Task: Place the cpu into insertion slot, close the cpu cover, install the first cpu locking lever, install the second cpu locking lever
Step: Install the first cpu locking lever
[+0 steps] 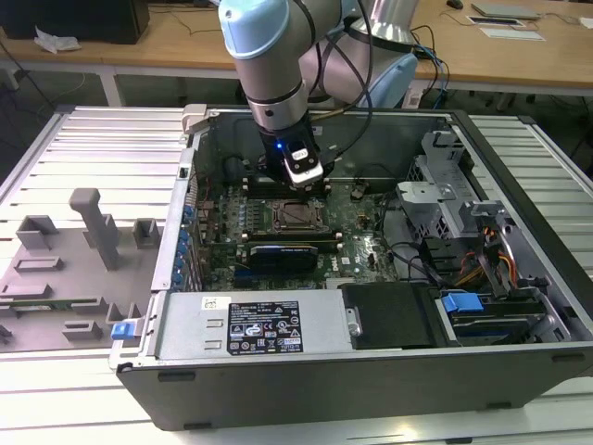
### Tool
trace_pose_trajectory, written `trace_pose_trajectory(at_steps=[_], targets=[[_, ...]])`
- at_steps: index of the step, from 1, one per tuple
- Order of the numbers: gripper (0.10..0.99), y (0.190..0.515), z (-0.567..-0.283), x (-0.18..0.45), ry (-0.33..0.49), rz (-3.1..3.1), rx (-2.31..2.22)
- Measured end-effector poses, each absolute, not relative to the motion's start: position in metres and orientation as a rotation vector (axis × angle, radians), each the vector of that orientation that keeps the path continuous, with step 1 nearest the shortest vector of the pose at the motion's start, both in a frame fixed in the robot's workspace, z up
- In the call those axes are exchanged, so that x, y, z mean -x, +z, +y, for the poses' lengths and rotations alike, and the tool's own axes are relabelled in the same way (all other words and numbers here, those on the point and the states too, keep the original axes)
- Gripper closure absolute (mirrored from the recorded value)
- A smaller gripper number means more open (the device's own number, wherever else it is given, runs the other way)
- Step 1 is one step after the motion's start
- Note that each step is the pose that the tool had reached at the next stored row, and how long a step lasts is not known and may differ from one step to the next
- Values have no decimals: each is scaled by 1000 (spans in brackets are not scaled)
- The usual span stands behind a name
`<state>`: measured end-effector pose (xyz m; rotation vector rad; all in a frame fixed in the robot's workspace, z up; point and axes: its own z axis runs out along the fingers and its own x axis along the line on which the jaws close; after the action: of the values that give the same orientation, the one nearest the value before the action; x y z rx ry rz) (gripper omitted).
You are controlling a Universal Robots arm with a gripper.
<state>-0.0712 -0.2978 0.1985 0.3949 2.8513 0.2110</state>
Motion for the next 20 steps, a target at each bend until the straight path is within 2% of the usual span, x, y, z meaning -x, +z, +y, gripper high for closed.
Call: trace_pose_trajectory(at_steps=[20], targets=[[980, 209, -291, 70, 211, 2851, -395]])
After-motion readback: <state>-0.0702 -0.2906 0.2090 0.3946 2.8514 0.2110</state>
